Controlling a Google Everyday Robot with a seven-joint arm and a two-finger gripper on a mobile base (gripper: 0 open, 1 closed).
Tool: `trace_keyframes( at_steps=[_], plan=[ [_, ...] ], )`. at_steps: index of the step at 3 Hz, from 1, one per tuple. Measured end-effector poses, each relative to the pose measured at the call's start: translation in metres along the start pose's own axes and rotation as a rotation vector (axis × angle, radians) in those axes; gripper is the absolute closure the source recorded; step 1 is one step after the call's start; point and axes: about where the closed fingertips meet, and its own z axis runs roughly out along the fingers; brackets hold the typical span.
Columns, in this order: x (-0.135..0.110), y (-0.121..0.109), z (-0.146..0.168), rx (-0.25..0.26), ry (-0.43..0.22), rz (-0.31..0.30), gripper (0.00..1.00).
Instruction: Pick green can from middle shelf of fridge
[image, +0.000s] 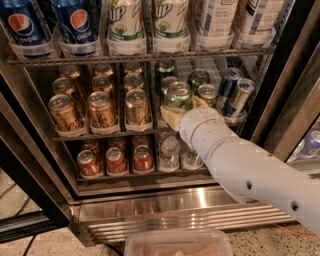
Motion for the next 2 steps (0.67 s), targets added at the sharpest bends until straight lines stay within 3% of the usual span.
trace_keyframes(
  at_steps=[2],
  plan=[
    [0.021, -0.005, -0.051, -0.116, 0.178, 0.108, 1.0]
  ],
)
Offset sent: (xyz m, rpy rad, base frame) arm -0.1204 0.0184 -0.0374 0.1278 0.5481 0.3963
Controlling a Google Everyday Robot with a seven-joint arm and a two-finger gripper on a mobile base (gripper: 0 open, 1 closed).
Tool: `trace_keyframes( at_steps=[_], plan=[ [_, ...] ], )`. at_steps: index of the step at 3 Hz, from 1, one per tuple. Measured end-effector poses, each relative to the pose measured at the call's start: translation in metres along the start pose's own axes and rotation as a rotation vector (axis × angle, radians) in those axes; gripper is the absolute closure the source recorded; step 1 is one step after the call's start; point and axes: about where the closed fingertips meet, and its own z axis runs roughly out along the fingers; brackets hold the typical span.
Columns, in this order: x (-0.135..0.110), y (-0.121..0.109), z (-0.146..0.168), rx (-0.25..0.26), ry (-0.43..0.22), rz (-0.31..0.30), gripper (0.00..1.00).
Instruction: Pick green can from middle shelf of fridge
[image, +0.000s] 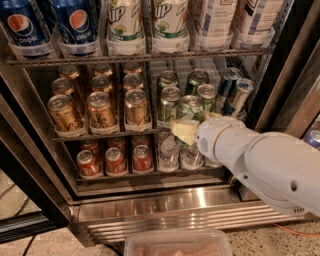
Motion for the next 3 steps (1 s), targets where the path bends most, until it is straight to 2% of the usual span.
trace_keyframes(
  at_steps=[1, 2, 3],
  plan=[
    [0.014, 0.007, 0.002, -0.123, 0.071, -0.019, 1.0],
    [0.022, 0.021, -0.004, -0.186, 0.105, -0.02, 1.0],
    [0.022, 0.021, -0.004, -0.186, 0.105, -0.02, 1.0]
  ],
)
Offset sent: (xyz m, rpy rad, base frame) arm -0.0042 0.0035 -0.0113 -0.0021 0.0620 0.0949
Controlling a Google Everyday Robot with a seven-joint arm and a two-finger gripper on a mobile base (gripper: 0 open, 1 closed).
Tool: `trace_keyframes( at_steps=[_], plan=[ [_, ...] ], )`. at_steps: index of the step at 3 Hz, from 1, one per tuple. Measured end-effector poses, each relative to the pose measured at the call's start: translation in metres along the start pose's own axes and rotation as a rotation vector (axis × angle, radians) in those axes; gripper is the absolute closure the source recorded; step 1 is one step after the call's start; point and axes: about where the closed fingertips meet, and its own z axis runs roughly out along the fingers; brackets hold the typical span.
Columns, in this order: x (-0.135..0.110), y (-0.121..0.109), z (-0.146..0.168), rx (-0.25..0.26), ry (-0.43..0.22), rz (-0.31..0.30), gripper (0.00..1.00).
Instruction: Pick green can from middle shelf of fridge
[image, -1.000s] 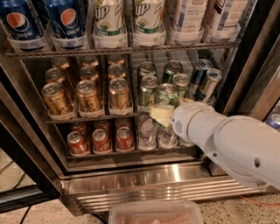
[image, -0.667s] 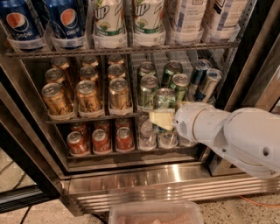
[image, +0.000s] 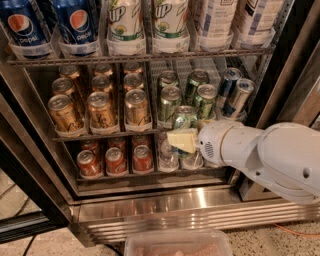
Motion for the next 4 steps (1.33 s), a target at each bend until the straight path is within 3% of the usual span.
trace_keyframes(
  at_steps=[1, 2, 3, 4],
  plan=[
    [0.003, 0.029, 0.007, -0.112, 0.022, -0.04, 1.0],
    [0.005, 0.072, 0.007, -0.294, 0.035, -0.105, 1.0],
    [0.005, 0.103, 0.004, -0.424, 0.037, -0.166, 1.0],
    [0.006, 0.107, 0.002, -0.439, 0.041, -0.172, 1.0]
  ],
)
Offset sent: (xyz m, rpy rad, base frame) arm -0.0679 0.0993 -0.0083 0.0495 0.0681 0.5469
